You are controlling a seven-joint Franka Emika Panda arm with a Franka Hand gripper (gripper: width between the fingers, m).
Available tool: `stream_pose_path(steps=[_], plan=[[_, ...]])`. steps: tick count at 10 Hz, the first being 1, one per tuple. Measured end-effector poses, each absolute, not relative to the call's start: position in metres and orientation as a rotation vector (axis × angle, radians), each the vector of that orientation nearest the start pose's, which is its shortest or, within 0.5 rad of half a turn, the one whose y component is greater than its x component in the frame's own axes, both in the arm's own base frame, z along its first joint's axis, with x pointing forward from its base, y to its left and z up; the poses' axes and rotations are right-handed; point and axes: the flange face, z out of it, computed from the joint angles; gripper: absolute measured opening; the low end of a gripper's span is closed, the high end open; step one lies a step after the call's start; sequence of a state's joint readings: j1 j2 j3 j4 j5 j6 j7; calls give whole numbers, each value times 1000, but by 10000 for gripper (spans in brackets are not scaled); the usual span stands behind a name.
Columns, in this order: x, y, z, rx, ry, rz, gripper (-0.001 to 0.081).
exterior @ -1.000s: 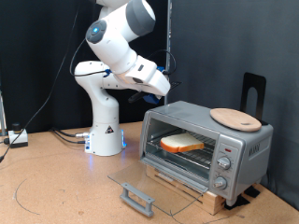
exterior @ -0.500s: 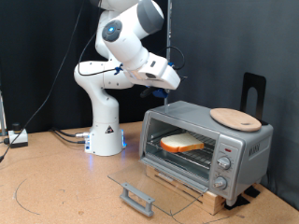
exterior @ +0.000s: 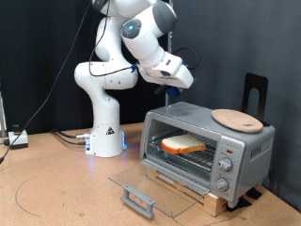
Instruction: Make a piece of toast with the oven
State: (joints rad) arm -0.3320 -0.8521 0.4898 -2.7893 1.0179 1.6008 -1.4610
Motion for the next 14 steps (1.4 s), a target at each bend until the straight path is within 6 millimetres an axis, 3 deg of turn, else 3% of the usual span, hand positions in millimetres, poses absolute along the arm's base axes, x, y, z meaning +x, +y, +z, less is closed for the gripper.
stream_pose_path(steps=[3, 6, 7, 8, 9, 10, 14], plan=[[273, 171, 386, -2146, -1306, -266, 395], [275, 191, 374, -2170, -1281, -298, 424], [276, 192, 373, -2168, -1274, -299, 606], [278, 191, 373, -2168, -1267, -298, 606], [280, 190, 372, -2169, -1257, -297, 732], [282, 187, 373, -2168, -1242, -301, 794], [288, 161, 414, -1976, -1189, -382, 807]])
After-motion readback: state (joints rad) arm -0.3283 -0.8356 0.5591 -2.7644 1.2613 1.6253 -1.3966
